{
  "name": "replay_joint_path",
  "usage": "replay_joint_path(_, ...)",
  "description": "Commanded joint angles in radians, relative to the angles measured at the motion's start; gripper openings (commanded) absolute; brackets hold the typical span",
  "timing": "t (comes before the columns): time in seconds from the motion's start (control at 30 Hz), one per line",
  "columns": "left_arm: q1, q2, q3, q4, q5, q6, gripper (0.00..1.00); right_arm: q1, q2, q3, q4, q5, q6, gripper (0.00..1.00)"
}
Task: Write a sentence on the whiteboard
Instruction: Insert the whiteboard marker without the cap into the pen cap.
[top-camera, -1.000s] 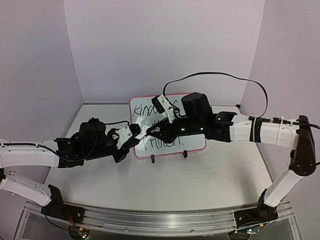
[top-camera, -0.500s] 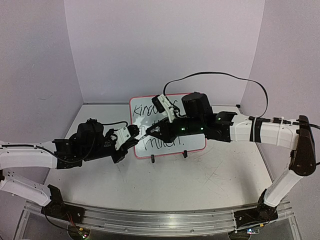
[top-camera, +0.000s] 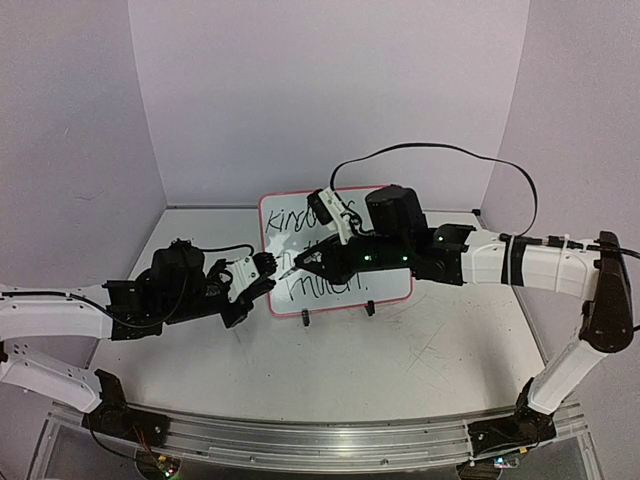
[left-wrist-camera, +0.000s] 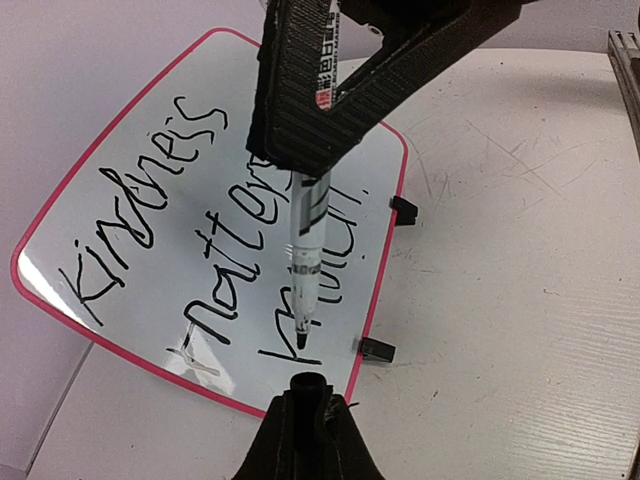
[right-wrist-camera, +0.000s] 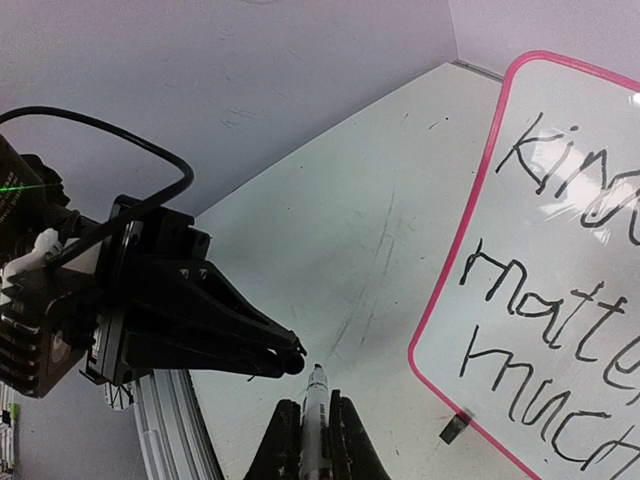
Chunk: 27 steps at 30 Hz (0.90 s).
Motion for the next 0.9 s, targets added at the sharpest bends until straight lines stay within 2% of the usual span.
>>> replay_joint_path(0.0,-0.002,-0.020,0.001,0.035,-0.001,0.015,0.00,0.005,-0.054,-0.013,0.054,0.029,0.008,0.00)
replay_joint_path(0.33,-0.003,-0.015,0.004,0.034,0.001,0.015,0.00,0.005,-0.018,0.001,0.081,-0.070,0.023,0.00)
replay_joint_path(0.87,-0.003,-0.020,-0.001,0.033,0.005,0.015,0.00,0.005,0.022,0.012,0.082,-0.072,0.026,0.00)
